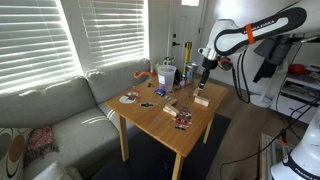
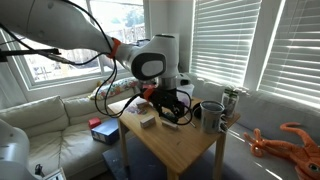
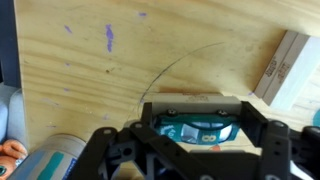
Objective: Put the toy car on top of the block then stack up the blocks
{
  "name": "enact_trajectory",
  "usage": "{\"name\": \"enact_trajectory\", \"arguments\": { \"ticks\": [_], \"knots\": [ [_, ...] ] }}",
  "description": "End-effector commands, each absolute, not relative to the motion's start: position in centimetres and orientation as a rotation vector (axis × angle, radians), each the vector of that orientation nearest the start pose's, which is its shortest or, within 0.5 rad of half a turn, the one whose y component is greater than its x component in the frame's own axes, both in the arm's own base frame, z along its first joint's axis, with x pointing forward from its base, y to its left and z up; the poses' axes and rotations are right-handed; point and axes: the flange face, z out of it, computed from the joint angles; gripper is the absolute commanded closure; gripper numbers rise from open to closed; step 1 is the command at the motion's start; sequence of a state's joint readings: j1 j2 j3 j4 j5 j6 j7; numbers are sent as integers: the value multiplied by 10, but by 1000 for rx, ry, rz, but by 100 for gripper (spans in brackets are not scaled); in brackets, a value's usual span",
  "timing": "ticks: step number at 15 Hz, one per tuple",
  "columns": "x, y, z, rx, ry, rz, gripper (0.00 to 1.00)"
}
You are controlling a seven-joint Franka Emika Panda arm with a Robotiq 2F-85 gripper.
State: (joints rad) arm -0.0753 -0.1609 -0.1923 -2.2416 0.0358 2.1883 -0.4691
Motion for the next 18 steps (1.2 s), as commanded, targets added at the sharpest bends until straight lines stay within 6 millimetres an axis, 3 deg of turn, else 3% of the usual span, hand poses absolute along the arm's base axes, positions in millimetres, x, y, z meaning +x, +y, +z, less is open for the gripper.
{"name": "enact_trajectory", "arguments": {
  "ticks": [1, 7, 18],
  "knots": [
    [503, -128, 446, -3104, -249, -160, 40],
    [515, -130, 434, -3102, -246, -139, 40],
    [520, -127, 422, -3090, -265, -120, 40]
  ]
}}
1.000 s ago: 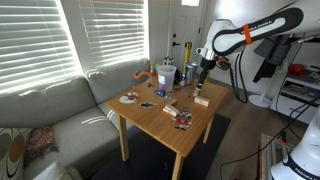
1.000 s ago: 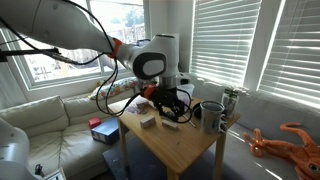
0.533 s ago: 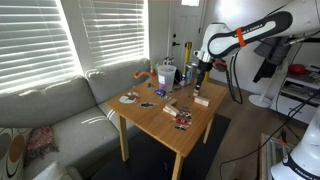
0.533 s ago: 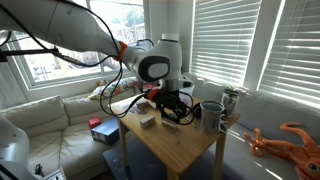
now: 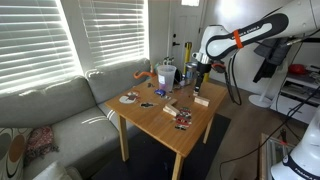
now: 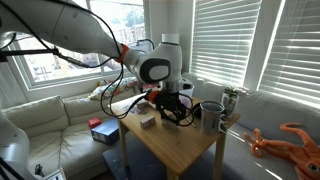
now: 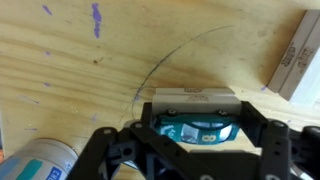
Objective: Put the toy car on top of the block then stack up the blocks
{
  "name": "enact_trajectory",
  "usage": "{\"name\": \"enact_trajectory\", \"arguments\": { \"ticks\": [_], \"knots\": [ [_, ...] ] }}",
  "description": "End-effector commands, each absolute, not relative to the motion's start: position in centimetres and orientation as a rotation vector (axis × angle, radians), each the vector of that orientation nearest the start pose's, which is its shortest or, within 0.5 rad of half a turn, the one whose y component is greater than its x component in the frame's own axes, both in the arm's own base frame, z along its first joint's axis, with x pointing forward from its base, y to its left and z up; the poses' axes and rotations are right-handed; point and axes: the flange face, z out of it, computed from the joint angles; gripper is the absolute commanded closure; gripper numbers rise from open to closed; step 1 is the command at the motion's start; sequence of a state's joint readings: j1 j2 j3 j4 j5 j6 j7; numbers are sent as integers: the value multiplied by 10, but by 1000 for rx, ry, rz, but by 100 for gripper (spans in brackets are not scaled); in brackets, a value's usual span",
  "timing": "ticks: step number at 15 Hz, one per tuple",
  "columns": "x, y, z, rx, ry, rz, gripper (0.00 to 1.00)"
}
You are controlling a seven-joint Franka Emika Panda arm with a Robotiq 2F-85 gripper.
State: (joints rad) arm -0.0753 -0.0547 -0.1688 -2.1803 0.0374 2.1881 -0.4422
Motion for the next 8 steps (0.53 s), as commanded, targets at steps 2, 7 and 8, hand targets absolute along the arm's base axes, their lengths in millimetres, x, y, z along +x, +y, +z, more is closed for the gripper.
{"name": "enact_trajectory", "arguments": {
  "ticks": [2, 7, 8],
  "knots": [
    [520, -127, 421, -3088, -264, -121, 40],
    [520, -128, 418, -3087, -256, -117, 40],
    [520, -129, 418, -3087, -254, -118, 40]
  ]
}}
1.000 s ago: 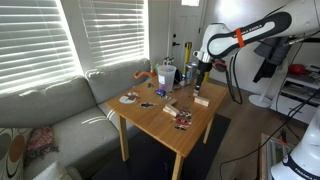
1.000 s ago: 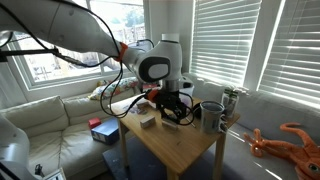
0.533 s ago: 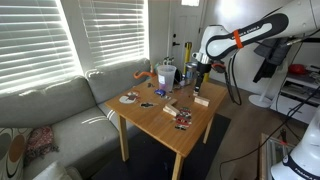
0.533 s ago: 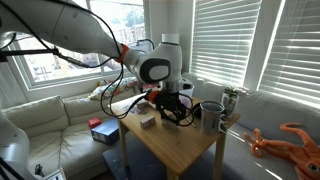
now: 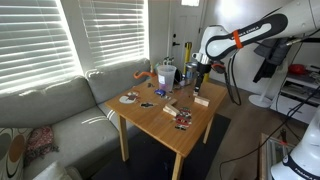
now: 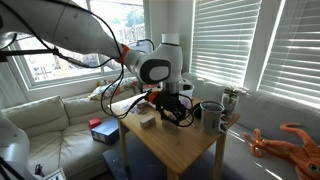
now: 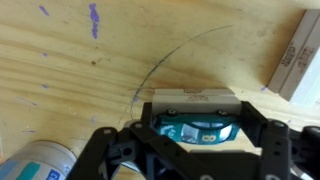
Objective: Put the toy car on top of the block then stack up the blocks
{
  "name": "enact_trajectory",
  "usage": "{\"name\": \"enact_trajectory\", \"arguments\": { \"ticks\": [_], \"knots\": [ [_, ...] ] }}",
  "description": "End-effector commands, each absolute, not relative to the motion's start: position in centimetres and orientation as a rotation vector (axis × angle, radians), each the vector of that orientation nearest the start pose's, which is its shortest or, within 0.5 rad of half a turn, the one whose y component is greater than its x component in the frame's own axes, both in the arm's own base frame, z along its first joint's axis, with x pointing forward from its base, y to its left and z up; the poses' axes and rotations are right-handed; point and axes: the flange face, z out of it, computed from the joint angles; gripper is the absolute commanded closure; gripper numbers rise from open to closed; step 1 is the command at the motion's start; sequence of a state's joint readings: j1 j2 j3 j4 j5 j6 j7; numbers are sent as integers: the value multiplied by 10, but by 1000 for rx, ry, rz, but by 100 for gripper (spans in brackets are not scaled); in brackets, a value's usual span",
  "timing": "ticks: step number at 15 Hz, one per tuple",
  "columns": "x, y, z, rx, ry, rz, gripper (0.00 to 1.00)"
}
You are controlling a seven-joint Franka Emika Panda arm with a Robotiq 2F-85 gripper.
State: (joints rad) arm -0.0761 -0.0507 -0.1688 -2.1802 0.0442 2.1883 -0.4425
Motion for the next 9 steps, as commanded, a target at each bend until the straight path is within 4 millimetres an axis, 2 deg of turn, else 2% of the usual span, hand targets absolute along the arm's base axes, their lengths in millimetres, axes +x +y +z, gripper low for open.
{"name": "enact_trajectory", "arguments": {
  "ticks": [1, 9],
  "knots": [
    [520, -129, 417, -3087, -254, -119, 40],
    [521, -129, 414, -3086, -245, -115, 40]
  ]
}}
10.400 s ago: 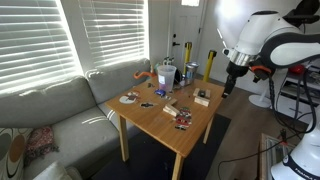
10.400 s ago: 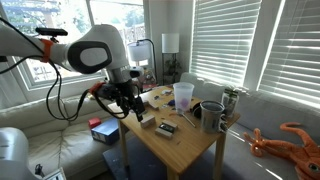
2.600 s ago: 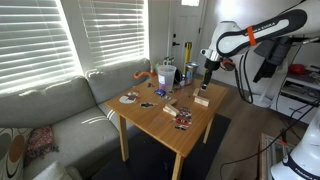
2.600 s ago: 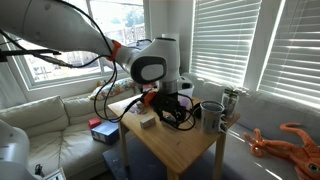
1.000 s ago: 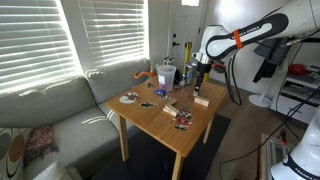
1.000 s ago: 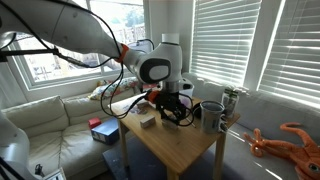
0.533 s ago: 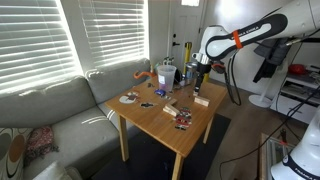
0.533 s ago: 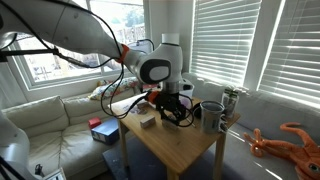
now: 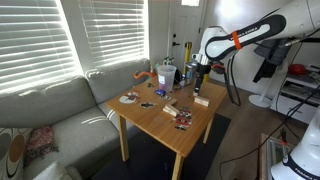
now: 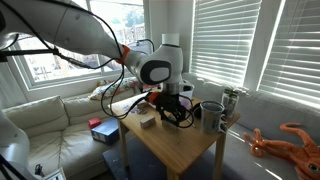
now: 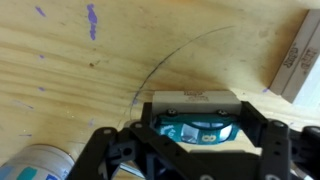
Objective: Put the toy car on top of the block then stack up the blocks
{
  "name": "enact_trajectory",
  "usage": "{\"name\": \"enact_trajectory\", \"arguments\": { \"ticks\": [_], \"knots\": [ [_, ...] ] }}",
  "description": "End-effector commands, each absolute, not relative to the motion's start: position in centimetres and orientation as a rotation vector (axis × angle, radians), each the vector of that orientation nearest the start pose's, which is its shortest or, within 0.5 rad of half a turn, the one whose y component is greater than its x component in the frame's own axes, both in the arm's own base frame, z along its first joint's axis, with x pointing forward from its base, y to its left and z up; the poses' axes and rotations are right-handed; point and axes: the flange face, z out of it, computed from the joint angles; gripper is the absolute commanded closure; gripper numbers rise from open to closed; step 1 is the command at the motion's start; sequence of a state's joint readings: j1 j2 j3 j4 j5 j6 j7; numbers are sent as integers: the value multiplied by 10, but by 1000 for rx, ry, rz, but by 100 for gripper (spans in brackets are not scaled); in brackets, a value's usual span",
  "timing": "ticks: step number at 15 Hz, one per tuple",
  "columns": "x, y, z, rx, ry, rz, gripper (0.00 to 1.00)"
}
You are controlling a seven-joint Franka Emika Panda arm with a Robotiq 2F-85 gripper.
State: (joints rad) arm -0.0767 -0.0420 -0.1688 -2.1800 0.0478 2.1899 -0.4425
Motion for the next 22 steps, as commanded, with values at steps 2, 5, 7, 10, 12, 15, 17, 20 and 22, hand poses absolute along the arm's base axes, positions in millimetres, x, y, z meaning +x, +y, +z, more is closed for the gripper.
{"name": "enact_trajectory", "arguments": {
  "ticks": [2, 5, 7, 10, 12, 15, 17, 20, 22],
  "knots": [
    [521, -129, 414, -3086, -242, -113, 40],
    [520, -129, 414, -3084, -240, -115, 0],
    [519, -129, 415, -3083, -239, -119, 0],
    [511, -129, 423, -3081, -232, -133, 0],
    [498, -130, 439, -3090, -223, -160, 0],
    [474, -131, 471, -3095, -187, -239, 0],
    [455, -130, 495, -3090, -169, -298, 0],
    [433, -125, 524, -3090, -164, -363, 0],
    [449, -129, 522, -3086, -185, -365, 0]
  ]
}}
